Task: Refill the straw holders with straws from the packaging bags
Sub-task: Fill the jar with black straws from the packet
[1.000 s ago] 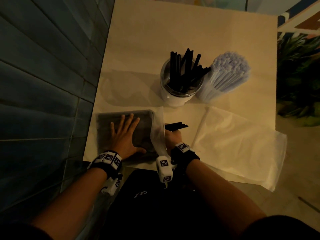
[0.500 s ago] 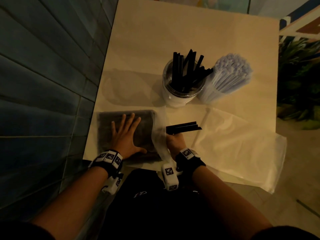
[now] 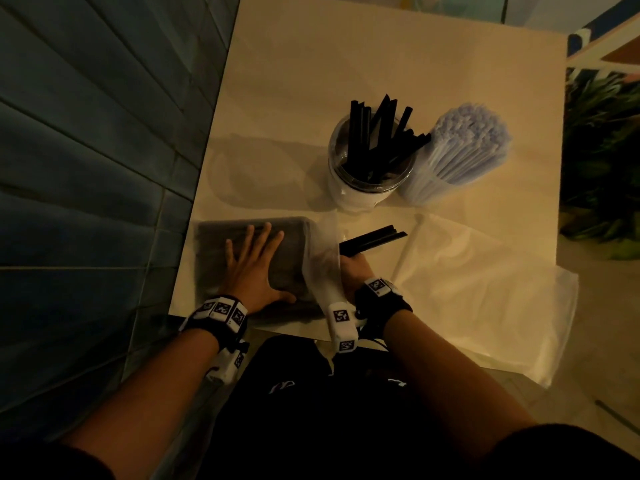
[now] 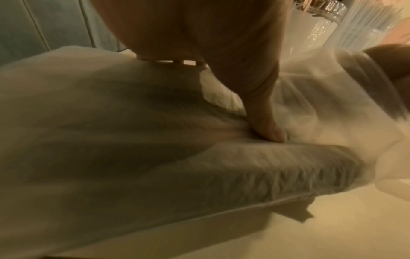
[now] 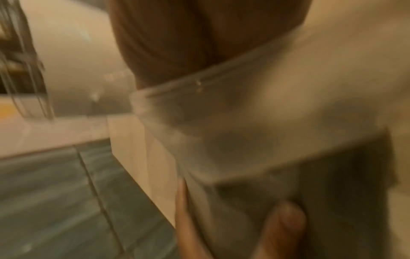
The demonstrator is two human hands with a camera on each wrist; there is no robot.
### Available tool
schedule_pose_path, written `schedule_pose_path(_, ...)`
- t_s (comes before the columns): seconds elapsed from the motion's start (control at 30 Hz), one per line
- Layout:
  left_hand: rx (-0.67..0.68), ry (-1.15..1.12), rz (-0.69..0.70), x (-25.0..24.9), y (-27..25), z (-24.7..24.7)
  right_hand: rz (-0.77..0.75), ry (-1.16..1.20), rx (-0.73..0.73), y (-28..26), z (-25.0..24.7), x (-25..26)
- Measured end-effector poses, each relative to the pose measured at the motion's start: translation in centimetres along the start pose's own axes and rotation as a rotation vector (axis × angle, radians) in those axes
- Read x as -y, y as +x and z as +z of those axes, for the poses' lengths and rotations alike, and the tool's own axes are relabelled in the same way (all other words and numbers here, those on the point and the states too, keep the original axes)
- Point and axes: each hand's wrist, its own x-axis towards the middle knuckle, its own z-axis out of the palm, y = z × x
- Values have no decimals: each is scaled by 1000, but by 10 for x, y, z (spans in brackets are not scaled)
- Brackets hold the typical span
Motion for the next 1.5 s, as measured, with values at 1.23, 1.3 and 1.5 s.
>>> schedule_pose_path(1.23, 2, -15, 12, 4, 1, -1, -351, 195, -306, -51, -61, 20)
schedule_pose_path(1.3, 8, -31, 7, 3, 2, -3, -468, 112, -343, -71, -77, 40)
schedule_pose_path(1.5, -35, -265, 149, -29, -8, -31, -796, -149, -347, -131, -106, 117)
